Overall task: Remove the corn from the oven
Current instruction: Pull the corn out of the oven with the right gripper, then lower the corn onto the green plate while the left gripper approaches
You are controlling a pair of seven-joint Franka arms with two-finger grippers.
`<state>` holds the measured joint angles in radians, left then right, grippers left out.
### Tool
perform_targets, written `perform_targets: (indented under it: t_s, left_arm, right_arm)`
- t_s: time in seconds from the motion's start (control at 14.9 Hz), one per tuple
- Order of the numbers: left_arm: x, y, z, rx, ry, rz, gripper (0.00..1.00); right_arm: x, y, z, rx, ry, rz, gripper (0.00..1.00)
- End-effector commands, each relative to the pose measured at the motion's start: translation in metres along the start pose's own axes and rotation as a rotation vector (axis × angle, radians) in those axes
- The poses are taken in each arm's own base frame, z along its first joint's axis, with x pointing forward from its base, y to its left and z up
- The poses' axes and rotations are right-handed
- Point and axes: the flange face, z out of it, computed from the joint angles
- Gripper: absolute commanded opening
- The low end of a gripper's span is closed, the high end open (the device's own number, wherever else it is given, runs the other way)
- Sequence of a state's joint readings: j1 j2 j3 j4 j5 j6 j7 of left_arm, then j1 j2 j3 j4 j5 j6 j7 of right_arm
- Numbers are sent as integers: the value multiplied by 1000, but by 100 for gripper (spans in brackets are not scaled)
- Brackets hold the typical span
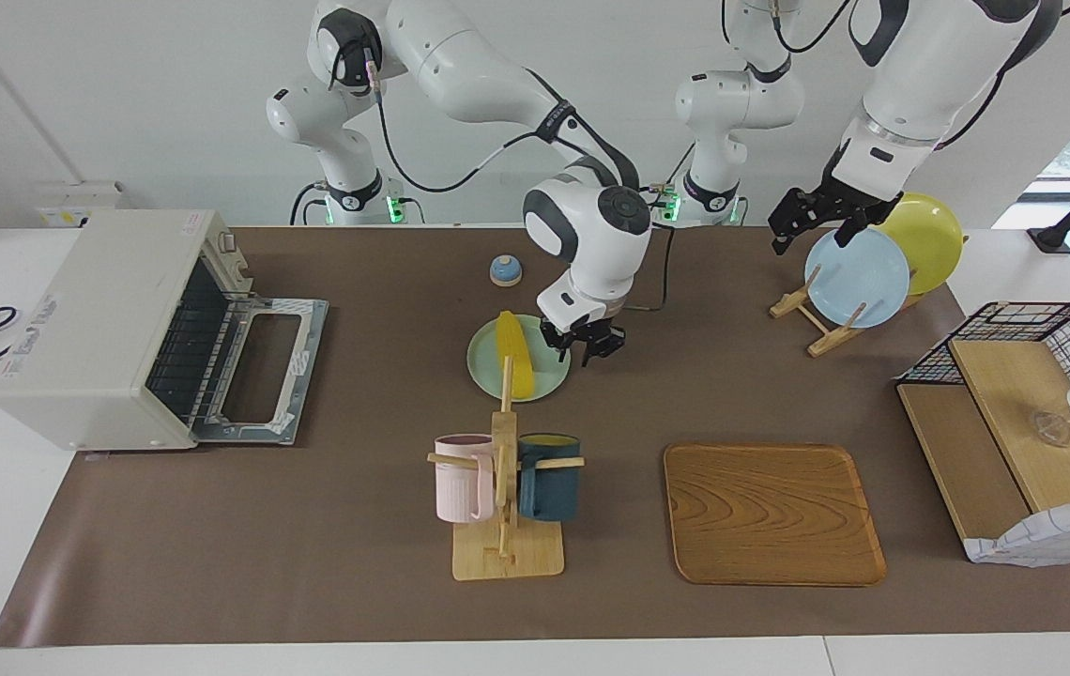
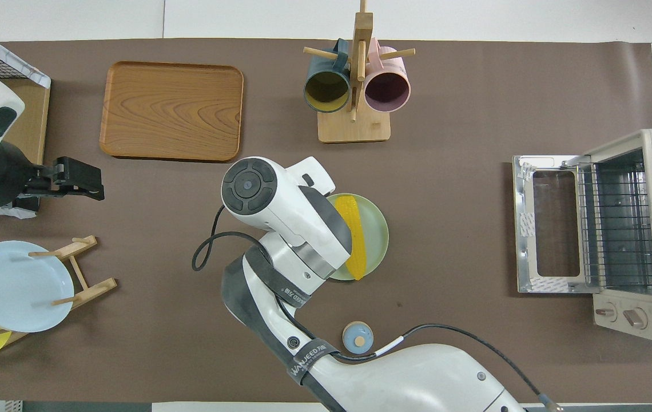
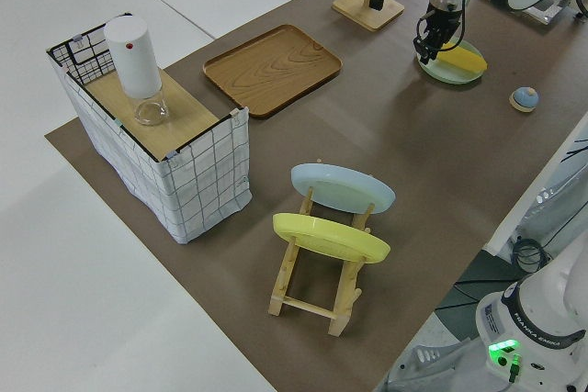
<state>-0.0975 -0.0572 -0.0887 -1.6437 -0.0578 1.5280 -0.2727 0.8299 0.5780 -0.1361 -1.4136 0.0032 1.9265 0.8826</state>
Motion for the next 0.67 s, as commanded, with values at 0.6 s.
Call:
perform_targets:
  t_s: [0.6]
  left_arm:
    - [-22,48,30,-21,7,90,100]
  right_arm:
    - [84,214,36,-350,-156,-72,0]
